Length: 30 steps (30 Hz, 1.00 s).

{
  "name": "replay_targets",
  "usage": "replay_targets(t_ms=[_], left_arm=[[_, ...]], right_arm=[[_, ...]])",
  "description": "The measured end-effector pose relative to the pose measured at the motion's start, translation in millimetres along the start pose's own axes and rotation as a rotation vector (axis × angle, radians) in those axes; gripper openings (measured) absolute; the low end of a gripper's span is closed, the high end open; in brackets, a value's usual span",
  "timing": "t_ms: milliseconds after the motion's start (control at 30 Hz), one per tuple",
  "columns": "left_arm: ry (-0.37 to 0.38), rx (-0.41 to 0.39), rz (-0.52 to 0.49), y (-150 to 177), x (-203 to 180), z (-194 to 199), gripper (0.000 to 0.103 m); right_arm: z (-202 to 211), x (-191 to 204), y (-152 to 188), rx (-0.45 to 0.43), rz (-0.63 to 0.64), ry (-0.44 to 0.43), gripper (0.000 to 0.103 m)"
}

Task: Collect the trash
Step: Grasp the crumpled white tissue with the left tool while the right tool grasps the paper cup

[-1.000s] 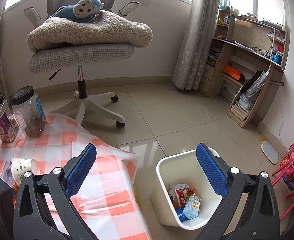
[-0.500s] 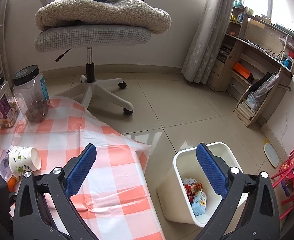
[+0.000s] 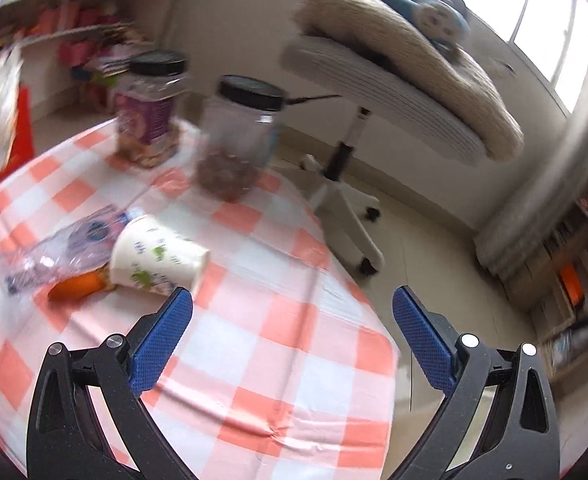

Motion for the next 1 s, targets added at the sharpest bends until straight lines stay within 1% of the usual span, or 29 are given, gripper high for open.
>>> replay_targets(t_ms=[33,100,200,267,333,367,400,433,467,500,533,567,633,667,700,767,867,933,1000], left_arm=[[0.005,-0.011,0.019,0.3,5.8,6.8,0.031],[0.006,-0.025,0.032,0.7,13.4,15.6,0.032],[0.005,-0.033,0.044,3.0,22.2,22.7,0.032],[0.003,-0.036,0.057,2.5,27.8,24.0,0.032],[0.005,-0.037,0.077,0.7,34.8,23.7,0.033],[0.010,-0.037,0.089,-0.4,39.1,23.7,0.033],[0.017,-0.035,0.099,-1.8,42.5,23.6,0.033],[0.019,-0.035,0.106,-2.5,45.2,23.3,0.033],[0.016,-0.035,0.109,-2.6,47.7,23.6,0.033],[0.012,-0.035,0.112,-2.9,50.2,23.3,0.033],[0.012,-0.032,0.116,-3.2,52.9,22.5,0.033],[0.013,-0.028,0.119,-3.7,55.7,21.7,0.033],[0.000,-0.022,0.132,-3.6,62.0,20.0,0.033],[-0.010,-0.019,0.142,-3.5,65.4,19.1,0.033],[-0.020,-0.015,0.155,-3.1,69.5,18.5,0.033],[-0.035,-0.009,0.188,-2.0,78.1,18.4,0.032],[-0.059,-0.025,0.221,0.3,86.2,23.5,0.032],[-0.063,-0.043,0.236,2.0,88.6,28.4,0.032],[-0.063,-0.062,0.250,3.9,89.9,34.3,0.032]], right_arm=[[-3.2,14.9,-3.3,-0.017,0.091,0.001,0.096],[-11.8,42.8,-10.6,-0.031,0.266,0.042,0.096],[-30.8,77.2,-22.7,-0.027,0.470,0.096,0.096],[-43.8,93.1,-31.9,-0.020,0.555,0.123,0.096],[-54.7,106.1,-40.2,0.003,0.595,0.115,0.096],[-60.9,109.5,-44.3,0.019,0.604,0.103,0.095],[-68.3,112.8,-47.1,0.039,0.610,0.089,0.090],[-73.8,115.5,-49.8,0.062,0.608,0.068,0.085],[-79.8,115.9,-52.7,0.097,0.598,0.029,0.068],[-84.6,114.1,-56.3,0.132,0.572,-0.013,0.064],[-84.9,110.8,-59.2,0.131,0.535,-0.038,0.064],[-84.6,106.7,-62.1,0.135,0.492,-0.082,0.061],[-79.8,92.6,-69.8,0.150,0.384,-0.178,0.052],[-75.8,85.2,-73.2,0.153,0.332,-0.215,0.041],[-71.5,78.5,-76.3,0.155,0.288,-0.238,0.034],[-62.0,67.1,-80.0,0.153,0.213,-0.277,0.032],[-40.2,57.0,-82.9,0.123,0.116,-0.339,0.030],[-20.2,52.9,-82.4,0.091,0.057,-0.388,0.029],[-4.6,51.0,-83.6,0.053,0.011,-0.419,0.029]])
Point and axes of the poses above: each gripper's, at about its wrist camera, not at the fingertips, and z roughly against the way its jaws point, x to its left, y to its underside, the point moved 1 cm from there along -z, roughly the way its jaws point, and after that the axes turned 15 degrees about x, right-handed, at the moved point
